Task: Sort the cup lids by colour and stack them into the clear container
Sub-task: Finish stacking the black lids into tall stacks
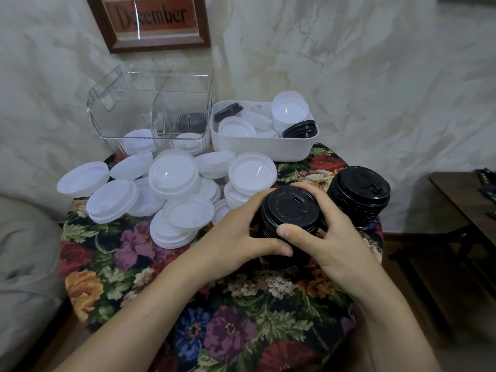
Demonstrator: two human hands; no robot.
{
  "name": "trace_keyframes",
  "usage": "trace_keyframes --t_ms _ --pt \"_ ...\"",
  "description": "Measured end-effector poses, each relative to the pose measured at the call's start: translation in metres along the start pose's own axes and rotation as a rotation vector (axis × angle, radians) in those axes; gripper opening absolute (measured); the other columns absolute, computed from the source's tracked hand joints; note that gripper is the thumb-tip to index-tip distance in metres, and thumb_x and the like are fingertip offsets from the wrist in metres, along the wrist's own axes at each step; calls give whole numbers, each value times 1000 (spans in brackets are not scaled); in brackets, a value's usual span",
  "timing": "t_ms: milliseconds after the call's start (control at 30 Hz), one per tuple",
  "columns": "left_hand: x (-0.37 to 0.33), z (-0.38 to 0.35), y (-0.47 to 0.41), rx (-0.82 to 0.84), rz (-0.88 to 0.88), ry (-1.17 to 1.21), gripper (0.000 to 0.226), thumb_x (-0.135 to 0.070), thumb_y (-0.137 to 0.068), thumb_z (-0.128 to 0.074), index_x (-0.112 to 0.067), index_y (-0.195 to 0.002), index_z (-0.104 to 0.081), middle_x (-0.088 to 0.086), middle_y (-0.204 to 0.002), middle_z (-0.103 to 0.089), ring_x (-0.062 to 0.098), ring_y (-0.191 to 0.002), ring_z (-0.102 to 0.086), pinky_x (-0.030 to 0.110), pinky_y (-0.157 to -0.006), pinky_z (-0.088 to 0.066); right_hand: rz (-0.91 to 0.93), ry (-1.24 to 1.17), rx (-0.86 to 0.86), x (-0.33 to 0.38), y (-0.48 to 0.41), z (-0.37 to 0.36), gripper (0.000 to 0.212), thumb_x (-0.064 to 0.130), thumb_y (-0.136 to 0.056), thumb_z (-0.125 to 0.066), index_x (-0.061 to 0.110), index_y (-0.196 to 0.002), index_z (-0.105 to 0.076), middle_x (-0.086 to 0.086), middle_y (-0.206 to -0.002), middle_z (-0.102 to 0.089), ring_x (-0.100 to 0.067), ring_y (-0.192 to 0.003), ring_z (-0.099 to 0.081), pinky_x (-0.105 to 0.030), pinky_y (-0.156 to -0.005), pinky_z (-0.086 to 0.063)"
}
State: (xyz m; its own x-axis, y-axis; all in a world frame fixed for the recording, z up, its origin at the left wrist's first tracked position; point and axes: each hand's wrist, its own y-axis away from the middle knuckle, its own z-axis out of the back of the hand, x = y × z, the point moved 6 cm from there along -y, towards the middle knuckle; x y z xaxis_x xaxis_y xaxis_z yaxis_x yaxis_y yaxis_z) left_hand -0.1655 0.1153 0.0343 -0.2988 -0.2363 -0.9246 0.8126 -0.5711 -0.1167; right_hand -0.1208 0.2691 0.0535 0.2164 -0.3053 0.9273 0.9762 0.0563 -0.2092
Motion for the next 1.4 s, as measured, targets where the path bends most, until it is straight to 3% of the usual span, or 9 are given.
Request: trace_keyframes --t_ms 200,300,467,567,667,800,1100,1267,1400 --pt "-3 10 -2 206 -5 27 78 -9 -91 -77 -30 -156 -38 -16 -146 -57 -2 -128 -56 30 -108 -44 14 -63 -40 -4 4 -3 61 32 -79 -79 34 -135 -55 26 -120 -68 5 -114 -63 -8 -90 -45" --pt "-8 24 -4 275 -12 7 64 3 -99 -61 -23 -154 -43 -13 -151 -54 3 -140 -49 28 -116 -40 -6 -62 -40 -8 5 -4 64 38 -79 -80 39 -136 -53 27 -123 -66 5 -117 -62 -9 -92 -45" --pt "-28 58 -46 -119 -74 -43 38 -3 -101 -60 -22 -133 -66 -12 -126 -72 4 -115 -68 25 -103 -52 -41 -63 -47 -13 6 -6 72 47 -78 -81 42 -142 -48 25 -129 -63 3 -122 -60 -23 -100 -48" --pt "-35 63 -91 -291 -147 -249 30 -18 -99 -66 -28 -127 -70 -16 -118 -72 3 -106 -69 29 -98 -54 -47 -60 -49 -11 7 -8 70 45 -81 -83 42 -141 -48 28 -128 -62 5 -121 -59 -17 -97 -48" --pt "-37 55 -142 -295 -183 -494 35 -31 -98 -68 -23 -132 -68 -9 -126 -71 9 -108 -67 36 -101 -51 -57 -71 -42 -10 8 -7 65 36 -82 -81 39 -139 -49 28 -125 -63 5 -119 -60 -14 -95 -48" --pt "-28 49 -195 -256 -139 -697 44 -37 -99 -65 -22 -140 -61 -4 -135 -67 17 -120 -61 29 -93 -40 -67 -59 -42 -12 8 -7 67 36 -83 -81 38 -141 -48 25 -128 -63 4 -120 -59 -15 -96 -48" --pt "-27 29 -229 -120 -165 -749 39 -28 -99 -65 -25 -137 -63 1 -123 -71 21 -109 -65 32 -86 -47 -70 -70 -24 -15 9 -5 70 40 -80 -80 44 -141 -47 30 -129 -60 8 -122 -56 -10 -95 -44" --pt "-34 36 -223 -214 -198 -700 33 -18 -99 -60 -25 -130 -65 0 -116 -71 20 -101 -62 28 -76 -35 -59 -86 -27 -14 9 -5 70 39 -80 -80 42 -141 -47 30 -129 -60 8 -122 -56 -10 -95 -44" --pt "-47 57 -197 -333 -221 -452 33 -18 -98 -57 -32 -127 -65 -12 -97 -62 19 -94 -65 32 -81 -47 -48 -91 -27 -15 9 -5 69 40 -82 -81 42 -142 -47 28 -130 -61 6 -123 -57 -10 -95 -44"
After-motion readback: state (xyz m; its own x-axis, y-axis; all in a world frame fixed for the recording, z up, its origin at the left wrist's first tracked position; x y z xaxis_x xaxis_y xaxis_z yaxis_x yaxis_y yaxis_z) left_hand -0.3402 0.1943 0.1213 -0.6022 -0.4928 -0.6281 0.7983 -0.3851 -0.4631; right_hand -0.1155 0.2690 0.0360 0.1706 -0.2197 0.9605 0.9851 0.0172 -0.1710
